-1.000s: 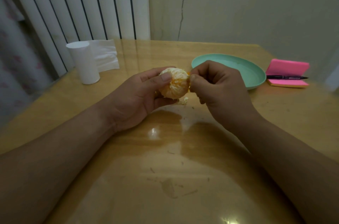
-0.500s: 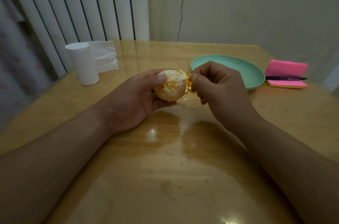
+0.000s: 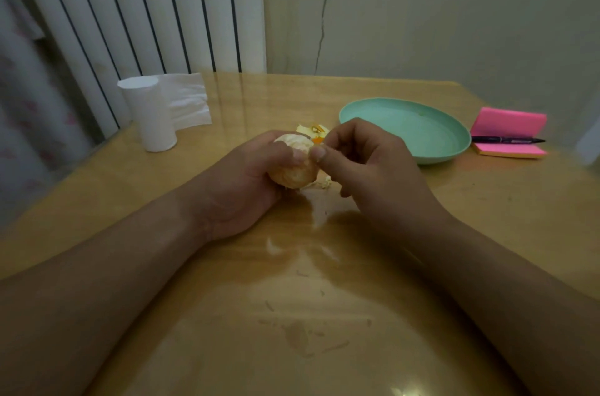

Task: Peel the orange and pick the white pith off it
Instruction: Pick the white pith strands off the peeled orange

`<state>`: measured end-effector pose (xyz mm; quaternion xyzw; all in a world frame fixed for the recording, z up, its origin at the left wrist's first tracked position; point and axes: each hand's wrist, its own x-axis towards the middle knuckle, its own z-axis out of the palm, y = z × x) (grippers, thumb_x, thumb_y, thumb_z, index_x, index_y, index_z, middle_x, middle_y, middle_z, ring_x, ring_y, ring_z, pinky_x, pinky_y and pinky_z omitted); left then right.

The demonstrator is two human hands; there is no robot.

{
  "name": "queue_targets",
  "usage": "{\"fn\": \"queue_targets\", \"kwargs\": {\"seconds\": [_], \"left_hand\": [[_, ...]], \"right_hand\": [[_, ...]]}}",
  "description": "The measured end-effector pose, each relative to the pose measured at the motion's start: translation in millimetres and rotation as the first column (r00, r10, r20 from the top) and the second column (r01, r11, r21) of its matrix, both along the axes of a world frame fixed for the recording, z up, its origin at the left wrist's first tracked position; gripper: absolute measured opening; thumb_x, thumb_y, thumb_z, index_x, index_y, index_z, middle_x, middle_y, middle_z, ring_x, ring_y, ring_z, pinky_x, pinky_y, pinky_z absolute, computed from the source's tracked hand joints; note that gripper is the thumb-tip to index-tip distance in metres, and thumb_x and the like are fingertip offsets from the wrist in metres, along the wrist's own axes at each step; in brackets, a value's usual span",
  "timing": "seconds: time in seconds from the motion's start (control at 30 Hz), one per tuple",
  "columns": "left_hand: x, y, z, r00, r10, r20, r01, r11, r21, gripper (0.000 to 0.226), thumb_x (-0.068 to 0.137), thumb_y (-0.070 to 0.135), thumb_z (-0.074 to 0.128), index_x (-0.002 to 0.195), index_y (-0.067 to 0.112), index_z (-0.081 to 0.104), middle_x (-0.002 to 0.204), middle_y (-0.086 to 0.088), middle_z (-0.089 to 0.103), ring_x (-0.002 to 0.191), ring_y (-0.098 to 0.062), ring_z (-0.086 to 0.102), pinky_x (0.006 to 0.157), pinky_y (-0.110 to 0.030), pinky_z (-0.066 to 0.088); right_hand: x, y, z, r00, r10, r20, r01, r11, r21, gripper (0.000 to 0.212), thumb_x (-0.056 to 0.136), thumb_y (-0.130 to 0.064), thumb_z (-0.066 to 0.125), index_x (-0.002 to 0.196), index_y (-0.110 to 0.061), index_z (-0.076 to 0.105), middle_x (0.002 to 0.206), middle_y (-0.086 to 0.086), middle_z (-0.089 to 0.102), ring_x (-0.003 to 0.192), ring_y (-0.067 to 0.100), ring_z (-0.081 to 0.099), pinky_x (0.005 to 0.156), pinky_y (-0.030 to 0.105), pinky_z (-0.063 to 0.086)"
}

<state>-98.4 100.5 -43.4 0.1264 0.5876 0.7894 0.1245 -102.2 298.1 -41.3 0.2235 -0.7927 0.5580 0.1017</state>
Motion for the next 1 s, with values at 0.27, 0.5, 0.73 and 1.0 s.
{"fn": "queue_targets", "kwargs": {"seconds": [0.27, 0.5, 0.73, 1.0], "left_hand": [[4.5, 3.2, 2.2, 0.996, -0.081, 0.028, 0.078, 0.992, 0.096, 0.036, 0.094, 0.021, 0.044, 0.118, 0.006, 0.068, 0.105, -0.007, 0.076, 0.093, -0.017, 0.074, 0.078, -0.026, 0.059], [2.7, 1.5, 4.1, 0.998, 0.01, 0.066, -0.018, 0.993, 0.12, 0.04, 0.085, 0.019, 0.054, 0.119, 0.001, 0.067, 0.102, -0.013, 0.074, 0.088, -0.024, 0.069, 0.065, -0.027, 0.058], [-1.8, -3.4, 2.1, 0.99, 0.057, 0.127, -0.076, 0.985, 0.156, 0.057, 0.081, 0.021, 0.052, 0.133, -0.001, 0.06, 0.105, -0.018, 0.07, 0.09, -0.03, 0.069, 0.073, -0.032, 0.061], [0.4, -1.9, 2.6, 0.992, 0.049, 0.119, -0.069, 0.984, 0.166, 0.055, 0.082, 0.019, 0.053, 0.134, 0.0, 0.059, 0.107, -0.016, 0.068, 0.092, -0.028, 0.068, 0.069, -0.03, 0.06]], "right_hand": [[-4.7, 5.2, 1.1, 0.997, 0.02, 0.08, -0.011, 0.994, -0.112, 0.007, 0.096, -0.011, 0.07, 0.09, -0.014, 0.069, 0.08, 0.004, 0.07, 0.072, 0.016, 0.063, 0.061, 0.034, 0.055], [-9.8, 9.8, -1.1, 0.994, -0.031, 0.109, 0.044, 0.992, -0.118, 0.005, 0.096, -0.009, 0.068, 0.091, -0.009, 0.07, 0.076, 0.0, 0.068, 0.068, 0.011, 0.061, 0.061, 0.028, 0.055], [-20.7, 18.0, -10.5, 0.978, -0.199, -0.07, 0.21, 0.941, 0.267, 0.008, 0.101, -0.032, 0.07, 0.099, -0.027, 0.076, 0.087, -0.007, 0.074, 0.08, 0.009, 0.066, 0.075, 0.037, 0.058], [-15.4, 11.8, -4.8, 0.953, -0.197, -0.23, 0.291, 0.803, 0.52, 0.017, 0.1, -0.048, 0.067, 0.097, -0.031, 0.065, 0.08, -0.011, 0.067, 0.075, 0.011, 0.062, 0.067, 0.037, 0.053]]}}
